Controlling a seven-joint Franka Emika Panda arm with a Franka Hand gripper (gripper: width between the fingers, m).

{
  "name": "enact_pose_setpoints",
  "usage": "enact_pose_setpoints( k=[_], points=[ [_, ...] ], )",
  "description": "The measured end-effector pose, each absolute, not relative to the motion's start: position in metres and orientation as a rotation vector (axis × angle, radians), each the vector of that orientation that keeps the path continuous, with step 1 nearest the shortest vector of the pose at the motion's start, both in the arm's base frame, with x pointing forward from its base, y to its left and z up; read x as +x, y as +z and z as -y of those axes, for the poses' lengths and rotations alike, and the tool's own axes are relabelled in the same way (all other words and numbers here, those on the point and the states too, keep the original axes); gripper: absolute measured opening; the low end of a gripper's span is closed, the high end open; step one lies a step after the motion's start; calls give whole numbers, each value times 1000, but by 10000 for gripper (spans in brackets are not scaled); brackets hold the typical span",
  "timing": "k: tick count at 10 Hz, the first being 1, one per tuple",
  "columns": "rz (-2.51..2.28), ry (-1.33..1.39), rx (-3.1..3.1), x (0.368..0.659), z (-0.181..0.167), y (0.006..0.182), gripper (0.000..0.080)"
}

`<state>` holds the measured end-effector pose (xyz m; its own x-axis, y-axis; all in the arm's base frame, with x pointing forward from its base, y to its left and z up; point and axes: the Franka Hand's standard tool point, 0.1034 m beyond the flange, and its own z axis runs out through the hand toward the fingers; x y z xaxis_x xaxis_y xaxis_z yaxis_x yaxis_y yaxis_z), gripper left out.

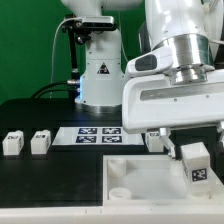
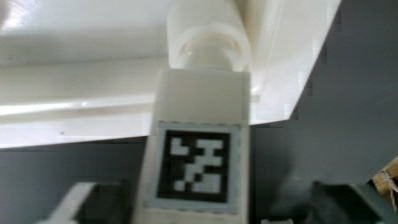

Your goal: Assemble one leg

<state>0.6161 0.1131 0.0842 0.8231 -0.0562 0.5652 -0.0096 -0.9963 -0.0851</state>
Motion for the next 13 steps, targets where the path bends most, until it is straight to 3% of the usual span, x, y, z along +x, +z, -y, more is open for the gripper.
enact_pose_setpoints(
  k=[1, 2, 7, 10, 13],
  points=[
    [-53, -910, -2925, 616, -113, 84, 622],
    [-53, -909, -2925, 616, -113, 84, 641],
    [-53, -908, -2925, 616, -113, 83, 649],
    [-81, -766, -2944, 622, -98, 106, 649],
    [-92, -289, -2968, 618, -95, 104, 649]
  ],
)
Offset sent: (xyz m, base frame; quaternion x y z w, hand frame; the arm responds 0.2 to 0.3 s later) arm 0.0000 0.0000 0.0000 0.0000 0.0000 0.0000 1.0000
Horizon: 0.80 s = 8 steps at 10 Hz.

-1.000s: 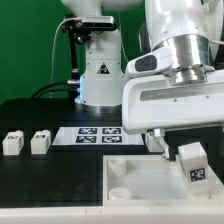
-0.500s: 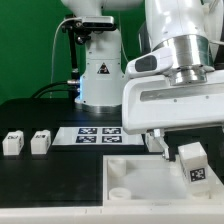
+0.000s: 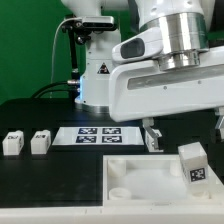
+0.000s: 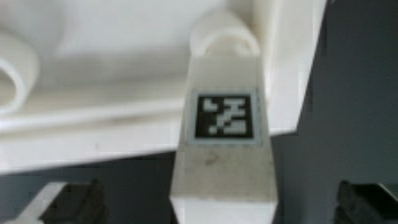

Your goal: Assemble one leg

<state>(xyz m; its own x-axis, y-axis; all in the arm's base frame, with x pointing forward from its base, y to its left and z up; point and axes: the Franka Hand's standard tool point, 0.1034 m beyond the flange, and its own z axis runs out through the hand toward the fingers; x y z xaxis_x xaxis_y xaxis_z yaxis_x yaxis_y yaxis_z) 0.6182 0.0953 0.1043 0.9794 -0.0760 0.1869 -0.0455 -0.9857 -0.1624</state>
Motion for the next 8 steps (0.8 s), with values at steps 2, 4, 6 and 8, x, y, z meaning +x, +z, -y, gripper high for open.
enact_pose_setpoints(
  k=[2, 4, 6, 8],
  points=[
    [-110, 84, -2938, 621, -97, 102, 649],
    [-95, 354, -2902, 617, -102, 91, 649],
    [-104, 253, -2918, 634, -107, 85, 649],
    [-125, 238, -2922, 635, -107, 84, 649]
  ],
)
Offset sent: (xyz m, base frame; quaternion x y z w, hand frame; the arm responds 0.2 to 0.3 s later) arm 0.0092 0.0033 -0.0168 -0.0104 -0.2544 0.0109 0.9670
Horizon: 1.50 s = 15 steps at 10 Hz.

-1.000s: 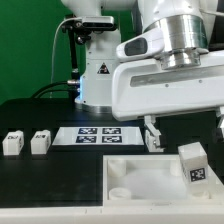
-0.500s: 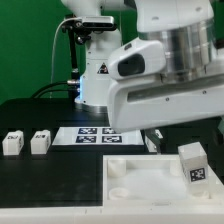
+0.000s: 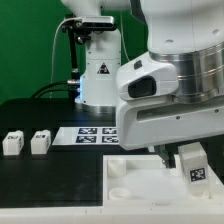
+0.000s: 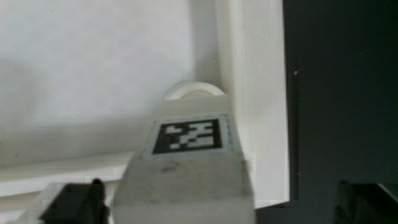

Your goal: Assemble one leg

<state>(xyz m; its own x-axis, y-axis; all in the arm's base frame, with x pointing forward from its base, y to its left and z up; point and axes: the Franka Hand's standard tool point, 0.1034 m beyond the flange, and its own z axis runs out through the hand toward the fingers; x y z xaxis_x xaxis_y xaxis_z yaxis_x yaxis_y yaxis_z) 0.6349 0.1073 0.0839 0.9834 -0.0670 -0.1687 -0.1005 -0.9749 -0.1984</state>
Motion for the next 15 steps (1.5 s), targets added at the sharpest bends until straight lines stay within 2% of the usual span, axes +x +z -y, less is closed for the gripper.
enact_pose_setpoints(
  k=[1, 2, 3, 6, 9, 12, 14, 15],
  points=[
    [-168, 243, -2922, 635, -107, 84, 482],
    [-231, 249, -2919, 635, -107, 84, 482],
    [-375, 263, -2913, 635, -106, 84, 310],
    [-956, 273, -2841, 631, -108, 83, 294],
    [-1566, 244, -2618, 616, -133, 79, 293],
    [-1921, 216, -2349, 626, -125, 82, 293],
    [-1925, 210, -2339, 626, -124, 81, 293],
    [-1854, 201, -2389, 626, -124, 80, 382]
  ],
)
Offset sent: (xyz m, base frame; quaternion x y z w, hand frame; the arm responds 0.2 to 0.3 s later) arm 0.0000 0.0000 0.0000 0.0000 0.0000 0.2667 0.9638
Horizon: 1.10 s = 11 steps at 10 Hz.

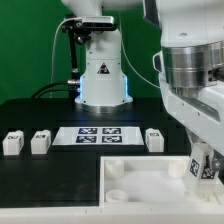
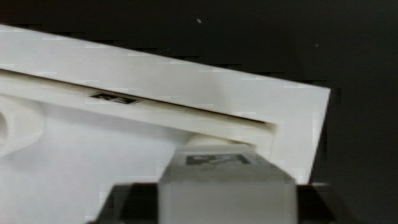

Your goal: Assemble one leg

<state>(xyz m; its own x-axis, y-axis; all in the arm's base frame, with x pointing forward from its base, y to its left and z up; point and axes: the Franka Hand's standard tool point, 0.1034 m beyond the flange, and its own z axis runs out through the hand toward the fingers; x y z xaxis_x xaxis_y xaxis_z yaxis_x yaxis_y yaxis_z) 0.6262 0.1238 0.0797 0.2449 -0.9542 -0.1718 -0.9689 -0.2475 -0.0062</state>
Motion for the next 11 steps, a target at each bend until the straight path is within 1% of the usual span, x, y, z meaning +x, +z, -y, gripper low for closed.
enact_pose_setpoints(
  k=[1, 2, 3, 4, 5, 6, 7, 8, 9, 10, 11],
  points=[
    [-1752, 150, -2436, 626, -123, 74, 382],
    [-1630, 180, -2555, 619, -123, 72, 573],
    [-1390, 171, -2724, 618, -122, 75, 626],
    [-1264, 154, -2779, 620, -121, 75, 626],
    [-1153, 148, -2824, 620, -121, 74, 646],
    [-960, 136, -2896, 620, -120, 74, 649],
    [-637, 103, -3030, 619, -118, 74, 649],
    [-365, 76, -3081, 621, -115, 78, 649],
    [-281, 63, -3087, 623, -112, 81, 649],
    [-281, 67, -3087, 623, -113, 79, 611],
    [-282, 68, -3087, 623, -113, 79, 611]
  ],
)
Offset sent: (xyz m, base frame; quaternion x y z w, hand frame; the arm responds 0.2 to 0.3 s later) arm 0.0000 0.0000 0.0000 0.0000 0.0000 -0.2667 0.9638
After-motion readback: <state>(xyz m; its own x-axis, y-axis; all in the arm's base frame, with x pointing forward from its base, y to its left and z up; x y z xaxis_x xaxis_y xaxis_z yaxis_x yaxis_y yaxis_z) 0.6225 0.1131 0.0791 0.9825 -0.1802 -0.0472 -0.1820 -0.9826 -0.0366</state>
